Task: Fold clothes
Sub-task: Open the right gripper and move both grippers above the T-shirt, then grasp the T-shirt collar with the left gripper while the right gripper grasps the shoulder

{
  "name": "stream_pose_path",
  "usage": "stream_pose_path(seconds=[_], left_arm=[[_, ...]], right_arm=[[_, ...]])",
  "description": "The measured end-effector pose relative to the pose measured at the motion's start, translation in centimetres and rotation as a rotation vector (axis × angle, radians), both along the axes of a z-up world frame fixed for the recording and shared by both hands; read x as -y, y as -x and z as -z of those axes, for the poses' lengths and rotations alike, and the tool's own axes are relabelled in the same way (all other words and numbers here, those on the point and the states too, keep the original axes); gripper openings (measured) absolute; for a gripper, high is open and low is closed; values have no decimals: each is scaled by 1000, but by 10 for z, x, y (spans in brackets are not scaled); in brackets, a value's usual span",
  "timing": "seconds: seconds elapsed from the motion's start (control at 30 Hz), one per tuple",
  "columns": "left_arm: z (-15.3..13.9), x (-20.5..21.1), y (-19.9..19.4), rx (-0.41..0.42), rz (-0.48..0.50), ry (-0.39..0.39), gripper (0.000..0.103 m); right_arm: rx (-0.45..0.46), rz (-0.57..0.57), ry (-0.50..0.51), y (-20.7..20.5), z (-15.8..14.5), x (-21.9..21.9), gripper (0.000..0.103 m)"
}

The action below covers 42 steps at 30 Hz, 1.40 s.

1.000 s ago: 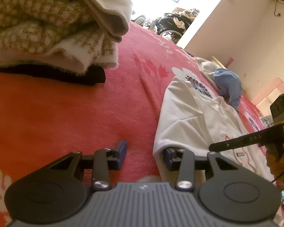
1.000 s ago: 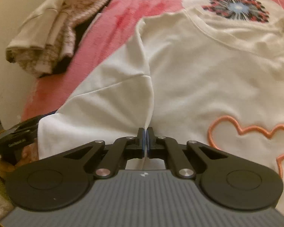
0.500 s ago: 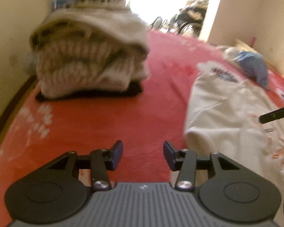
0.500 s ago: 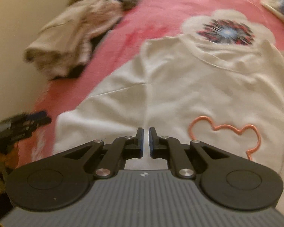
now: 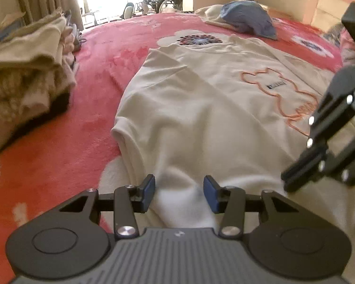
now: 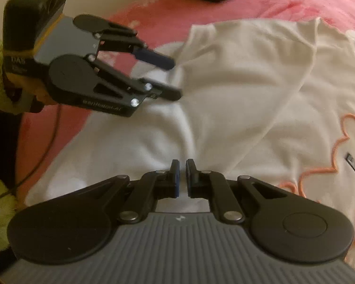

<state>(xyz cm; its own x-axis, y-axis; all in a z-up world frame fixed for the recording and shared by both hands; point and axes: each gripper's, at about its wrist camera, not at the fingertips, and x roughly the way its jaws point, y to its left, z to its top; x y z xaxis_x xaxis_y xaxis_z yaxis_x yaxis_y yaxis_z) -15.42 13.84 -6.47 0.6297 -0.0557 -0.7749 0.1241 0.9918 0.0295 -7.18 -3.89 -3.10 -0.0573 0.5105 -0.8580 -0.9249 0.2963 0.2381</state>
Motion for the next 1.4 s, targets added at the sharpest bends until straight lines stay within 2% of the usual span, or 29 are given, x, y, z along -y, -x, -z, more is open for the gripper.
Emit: stream_pose_path(seconds=[0.07,0.1,0.17,0.2,0.27,0.3,0.33,0.37,0.43,0.5,0.57,0.63,0.7,0.77,0.87,0.97,1.1,1.23,1.4], left_arm=[[-18,6,21,49,38,28,50],[-21,11,30,42,63,51,51],[-15,23,45,-22,120,103,51],[-4,34,53,-76,152,102,50],[12,55,72,-107,213,-14,49],[13,64,81,-90,237,-73,47],[8,69,89,-68,252,-104,47],[0,71,97,-54,258,-97,47],[-16,71,112,-16,255,-40,50],[-16,77,120,-49,294,2,52],[-9,86,124,-109,335,31,53],[9,93,121,-184,366,9,53],[6,90,117,-185,376,-6,53],[-4,83,112,-165,373,-3,52],[-29,60,93,-114,336,38,57],[-43,36,58,-69,283,66,57],[-44,8,-15,-11,182,90,58],[-39,-8,-95,6,81,113,58],[-28,-13,-188,31,64,85,62]], right_arm=[[-8,-69,-76,14,-13,11,6],[-15,-115,-115,22,-19,17,6],[-51,-184,-117,40,-10,21,6],[-67,-198,-80,48,2,19,7],[-29,-225,-26,63,21,17,6],[-10,-238,1,71,30,16,7],[-1,-251,-2,74,25,18,7],[-12,-237,-6,72,15,21,8],[-52,-238,-87,72,-6,32,9],[-85,-306,-122,84,-18,39,9],[-102,-371,-78,101,-7,37,15],[-102,-416,15,120,18,28,21],[-87,-428,20,125,31,26,22],[-125,-383,11,111,20,29,23],[-93,-280,-53,75,-12,48,27],[-79,-120,-98,27,-37,70,31],[-33,126,-157,-41,-47,89,35],[46,368,-155,-103,-50,119,37],[104,556,-139,-183,-45,150,42]])
